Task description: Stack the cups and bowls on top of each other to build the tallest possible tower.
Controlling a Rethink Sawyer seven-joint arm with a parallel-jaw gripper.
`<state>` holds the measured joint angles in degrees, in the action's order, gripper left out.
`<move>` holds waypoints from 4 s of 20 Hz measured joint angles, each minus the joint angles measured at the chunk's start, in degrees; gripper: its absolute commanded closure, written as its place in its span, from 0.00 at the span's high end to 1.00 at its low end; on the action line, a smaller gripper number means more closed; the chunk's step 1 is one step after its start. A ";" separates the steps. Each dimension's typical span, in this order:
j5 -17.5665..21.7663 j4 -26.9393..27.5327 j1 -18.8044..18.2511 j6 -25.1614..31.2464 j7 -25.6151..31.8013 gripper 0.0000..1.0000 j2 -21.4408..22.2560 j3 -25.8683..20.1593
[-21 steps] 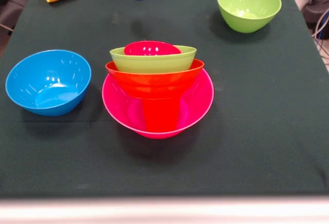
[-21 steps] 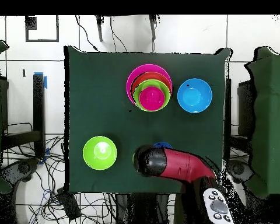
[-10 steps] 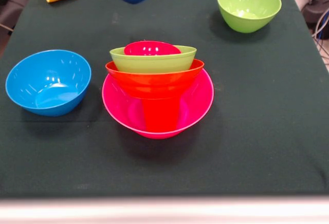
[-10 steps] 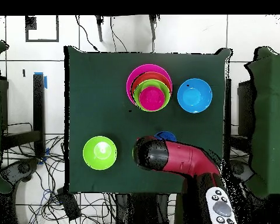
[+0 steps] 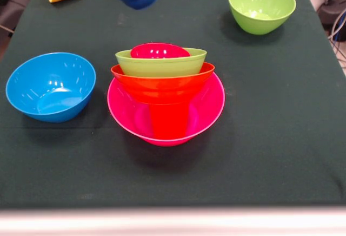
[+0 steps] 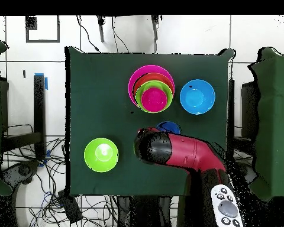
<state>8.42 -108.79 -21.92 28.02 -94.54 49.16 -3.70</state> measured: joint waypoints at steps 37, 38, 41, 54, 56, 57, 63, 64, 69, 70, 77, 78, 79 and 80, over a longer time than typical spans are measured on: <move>0.23 28.95 13.45 19.03 0.00 0.00 -9.06 4.27; 0.25 29.53 13.46 19.03 0.00 0.00 -9.06 4.49; 0.27 29.98 13.46 19.04 0.00 0.00 -9.03 4.78; 0.37 33.01 13.45 22.75 0.00 0.00 -8.44 6.79; 0.37 33.68 13.45 23.97 0.00 0.00 -8.44 6.80; 0.37 33.94 13.45 24.35 0.00 0.00 -8.46 6.80; 0.24 36.03 13.46 25.83 0.00 0.00 -8.51 6.80; 0.21 36.81 13.46 26.12 0.00 0.00 -8.52 6.80; 0.08 38.75 13.46 27.28 0.00 0.00 -8.65 6.72; 0.08 39.29 13.46 27.72 0.00 0.00 -8.69 6.70; -0.18 42.56 13.45 29.57 0.00 0.00 -9.77 6.65; -0.26 43.09 13.46 29.69 0.00 0.00 -10.06 6.62; -0.33 43.62 13.46 29.80 0.00 0.00 -10.35 6.59; -0.45 44.03 13.46 29.80 0.00 0.00 -10.63 6.60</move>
<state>7.97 -64.75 -8.46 57.82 -94.54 38.52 2.90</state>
